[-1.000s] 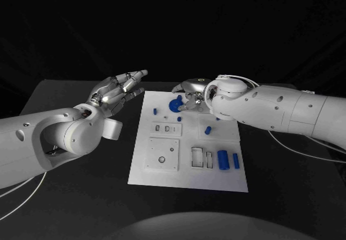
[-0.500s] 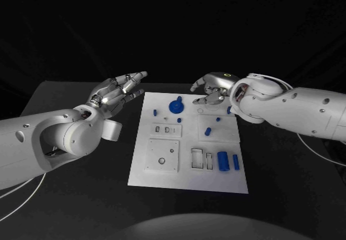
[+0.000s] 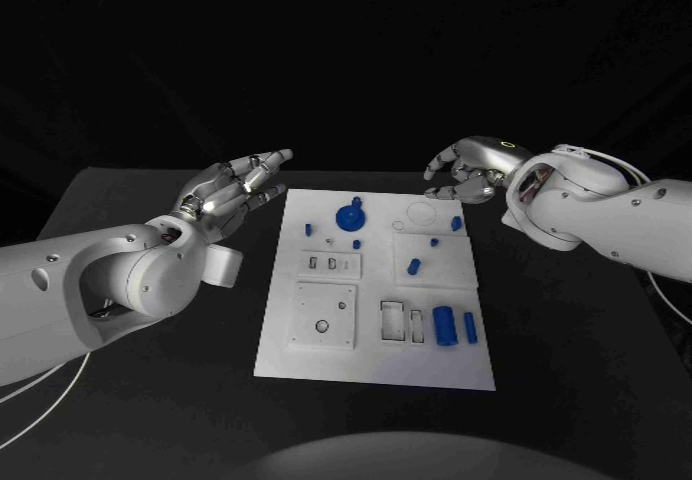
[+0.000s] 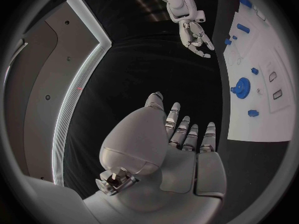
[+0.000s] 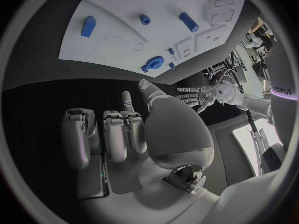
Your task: Assemble the parts on the task board
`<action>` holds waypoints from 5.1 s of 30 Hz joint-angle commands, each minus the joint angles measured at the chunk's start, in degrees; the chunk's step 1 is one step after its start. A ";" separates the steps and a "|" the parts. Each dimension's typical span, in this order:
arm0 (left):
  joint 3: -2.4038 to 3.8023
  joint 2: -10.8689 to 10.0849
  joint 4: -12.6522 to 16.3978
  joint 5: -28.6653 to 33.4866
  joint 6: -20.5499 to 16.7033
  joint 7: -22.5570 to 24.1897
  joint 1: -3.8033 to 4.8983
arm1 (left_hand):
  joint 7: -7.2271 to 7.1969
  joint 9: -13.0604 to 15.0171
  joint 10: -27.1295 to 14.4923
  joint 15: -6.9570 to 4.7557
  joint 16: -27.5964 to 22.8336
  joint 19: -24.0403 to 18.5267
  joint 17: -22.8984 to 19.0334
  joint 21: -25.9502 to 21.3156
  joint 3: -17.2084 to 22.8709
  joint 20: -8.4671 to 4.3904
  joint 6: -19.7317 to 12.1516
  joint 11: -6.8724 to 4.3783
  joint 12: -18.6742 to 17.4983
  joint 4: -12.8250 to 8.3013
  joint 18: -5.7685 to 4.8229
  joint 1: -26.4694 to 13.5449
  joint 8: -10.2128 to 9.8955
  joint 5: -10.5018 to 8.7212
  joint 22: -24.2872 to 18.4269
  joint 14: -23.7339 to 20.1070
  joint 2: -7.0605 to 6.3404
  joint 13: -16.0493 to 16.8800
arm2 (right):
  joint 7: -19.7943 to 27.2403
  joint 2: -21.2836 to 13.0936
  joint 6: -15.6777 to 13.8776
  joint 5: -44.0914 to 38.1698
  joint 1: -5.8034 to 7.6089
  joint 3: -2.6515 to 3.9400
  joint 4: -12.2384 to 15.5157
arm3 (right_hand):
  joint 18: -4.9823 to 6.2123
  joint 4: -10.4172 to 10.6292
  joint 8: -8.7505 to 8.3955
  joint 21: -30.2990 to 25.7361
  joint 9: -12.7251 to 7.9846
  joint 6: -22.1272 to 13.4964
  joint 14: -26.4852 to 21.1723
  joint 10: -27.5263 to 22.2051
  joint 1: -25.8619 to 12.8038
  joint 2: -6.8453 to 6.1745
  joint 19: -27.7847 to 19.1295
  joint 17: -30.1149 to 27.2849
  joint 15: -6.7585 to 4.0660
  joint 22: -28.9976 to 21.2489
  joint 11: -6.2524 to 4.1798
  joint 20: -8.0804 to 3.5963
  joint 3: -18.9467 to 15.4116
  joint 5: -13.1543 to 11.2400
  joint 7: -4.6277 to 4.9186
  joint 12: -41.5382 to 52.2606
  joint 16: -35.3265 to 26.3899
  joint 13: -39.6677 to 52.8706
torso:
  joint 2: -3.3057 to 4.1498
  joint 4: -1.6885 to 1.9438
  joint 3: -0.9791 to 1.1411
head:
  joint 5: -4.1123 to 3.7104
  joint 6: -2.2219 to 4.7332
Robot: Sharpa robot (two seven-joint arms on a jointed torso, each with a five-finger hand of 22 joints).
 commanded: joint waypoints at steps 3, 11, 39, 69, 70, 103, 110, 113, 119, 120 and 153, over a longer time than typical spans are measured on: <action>0.04 0.27 -0.01 -0.31 1.32 0.30 -0.04 | 0.12 0.08 0.37 0.41 0.30 0.04 0.07 0.21 0.41 0.44 0.04 0.05 0.18 0.04 0.52 0.68 0.26 0.31 0.05 -0.06 -0.06 0.09 | 4.85 -2.38 -3.04 5.07 -0.55 -0.08 0.20 | -0.31 -0.52 4.08 1.75 6.05 -6.58 6.00 5.96 0.99 -0.30 3.03 15.08 -0.93 13.84 -1.08 -1.29 -0.49 3.70 -1.41 0.22 0.20 15.09 | 0.03 0.15 -0.09 | -0.32 0.22; 0.04 0.54 -0.28 -0.31 1.54 0.32 -0.12 | 0.15 0.07 0.40 0.46 0.39 0.08 0.09 0.25 0.41 0.47 0.01 0.09 0.18 0.10 0.52 0.66 0.28 0.29 0.07 0.02 -0.04 0.09 | 12.56 -4.53 -3.08 15.76 -2.91 -0.22 -1.37 | -1.26 3.03 5.88 4.78 7.83 -9.61 6.00 5.96 -1.32 -0.67 6.01 15.08 -1.07 15.08 -1.29 -1.57 -2.04 -4.55 -1.73 0.22 0.20 15.09 | -0.08 -0.02 -0.07 | -0.77 1.23; 0.03 0.34 -0.67 -0.31 2.27 0.20 -0.91 | 0.16 0.07 0.42 0.49 0.41 0.11 0.09 0.28 0.42 0.49 -0.01 0.10 0.18 0.10 0.52 0.67 0.28 0.30 0.08 0.03 -0.03 0.10 | 24.39 -3.02 0.00 27.16 -10.66 -0.27 -10.64 | -1.26 7.64 11.18 4.78 9.13 -13.92 6.00 5.96 3.49 -3.72 6.01 15.08 -1.34 15.08 -1.51 -1.94 0.16 11.43 -1.67 0.22 0.20 15.09 | -0.05 -0.06 0.04 | -1.64 2.23; 0.03 0.24 -0.53 -0.31 2.59 -0.31 -0.92 | 0.18 0.06 0.42 0.52 0.43 0.11 0.09 0.28 0.44 0.51 -0.06 0.13 0.18 0.11 0.52 0.69 0.29 0.30 0.08 0.03 -0.03 0.10 | 22.99 -1.71 2.35 25.51 -12.03 -0.27 -12.43 | -1.26 9.94 17.12 4.78 10.86 -16.52 6.00 5.96 6.01 -4.53 6.01 15.08 -0.55 15.08 -0.60 -1.14 0.27 10.86 -0.50 0.22 0.20 15.09 | -0.06 -0.12 0.02 | -1.33 1.54; 0.03 0.24 -0.54 -0.31 2.65 -0.39 -0.92 | 0.25 0.05 0.44 0.59 0.48 0.12 0.09 0.29 0.48 0.57 -0.18 0.20 0.17 0.11 0.52 0.76 0.30 0.32 0.08 0.04 -0.03 0.10 | 22.96 -1.66 2.27 25.51 -12.07 -0.27 -12.46 | -1.26 9.94 17.28 4.78 10.91 -16.62 6.00 5.96 6.13 -4.51 6.01 15.08 -0.54 15.08 -0.58 -1.13 0.33 11.01 -0.47 0.22 0.20 15.09 | -0.05 -0.12 0.02 | -1.35 1.53; 0.03 0.27 -0.52 -0.31 3.24 -1.24 -0.92 | 0.31 0.04 0.41 0.66 0.50 0.13 0.08 0.31 0.47 0.62 -0.20 0.26 0.15 0.13 0.51 0.74 0.32 0.31 0.08 0.03 -0.05 0.10 | 20.38 -1.19 0.60 25.58 -12.32 -0.26 -13.18 | -1.14 9.57 19.18 4.42 10.27 -18.99 6.00 5.96 8.19 -3.94 5.60 15.08 -0.46 14.92 -0.51 -1.04 2.30 14.39 -0.33 0.22 0.20 15.09 | -0.08 -0.11 0.05 | -1.16 1.23; 0.03 0.29 -0.52 -0.32 3.31 -1.27 -0.93 | 0.31 0.04 0.41 0.66 0.50 0.13 0.08 0.31 0.47 0.62 -0.20 0.26 0.15 0.13 0.51 0.74 0.32 0.31 0.08 0.03 -0.05 0.10 | 19.91 -0.98 0.91 25.58 -12.33 -0.26 -13.34 | -1.11 9.51 20.27 4.34 10.29 -17.81 6.00 5.96 8.26 -3.94 5.50 15.08 -0.33 14.88 -0.34 -0.95 2.61 15.05 -0.12 0.22 0.20 15.09 | -0.07 -0.08 0.01 | -1.23 1.02; 0.03 0.28 -0.52 -0.32 3.33 -1.28 -0.93 | 0.31 0.04 0.41 0.66 0.50 0.13 0.08 0.31 0.47 0.62 -0.20 0.26 0.15 0.13 0.51 0.74 0.32 0.31 0.08 0.03 -0.05 0.10 | 19.77 -0.85 1.03 25.59 -12.34 -0.26 -13.40 | -1.10 9.55 20.94 4.32 10.34 -17.12 6.00 5.96 8.15 -3.94 5.47 15.08 -0.26 14.87 -0.26 -0.89 2.66 14.92 -0.04 0.22 0.20 15.09 | -0.06 -0.07 0.01 | -1.23 0.92; 0.03 0.18 -0.49 -0.32 3.37 -1.35 -0.93 | 0.31 0.04 0.41 0.66 0.50 0.13 0.08 0.31 0.47 0.62 -0.20 0.26 0.15 0.13 0.51 0.74 0.32 0.31 0.08 0.03 -0.05 0.10 | 19.70 -0.54 1.13 25.65 -12.39 -0.26 -13.52 | -1.08 9.56 22.36 4.27 10.58 -15.75 6.00 5.96 7.96 -3.85 5.42 15.08 -0.16 14.85 -0.18 -0.78 2.69 14.52 -0.01 0.22 0.20 15.09 | -0.06 -0.10 0.02 | -1.10 0.71; 0.03 0.17 -0.49 -0.32 3.37 -1.37 -0.93 | 0.31 0.04 0.41 0.66 0.50 0.13 0.08 0.31 0.47 0.62 -0.20 0.26 0.15 0.13 0.51 0.74 0.32 0.31 0.08 0.03 -0.05 0.10 | 19.69 -0.49 1.15 25.66 -12.40 -0.26 -13.55 | -1.08 9.57 22.41 4.26 10.59 -15.70 6.00 5.96 7.94 -3.84 5.41 15.08 -0.16 14.84 -0.18 -0.78 2.68 14.51 -0.01 0.22 0.20 15.09 | -0.06 -0.09 0.03 | -1.08 0.69; 0.02 -0.28 -0.45 -0.32 3.44 -1.76 -0.93 | 0.38 0.04 0.50 0.73 0.57 0.16 0.09 0.34 0.47 0.67 -0.28 0.34 0.16 0.15 0.50 0.73 0.34 0.31 0.09 0.05 -0.07 0.11 | 21.71 -1.18 -4.10 27.55 -11.11 -0.22 -9.42 | -1.04 8.48 26.17 4.14 10.77 -10.66 6.00 5.96 8.46 -2.56 5.27 15.08 -0.08 14.79 -0.01 -0.68 4.05 18.02 0.39 0.22 0.20 15.09 | -0.09 -0.12 0.05 | -0.11 0.12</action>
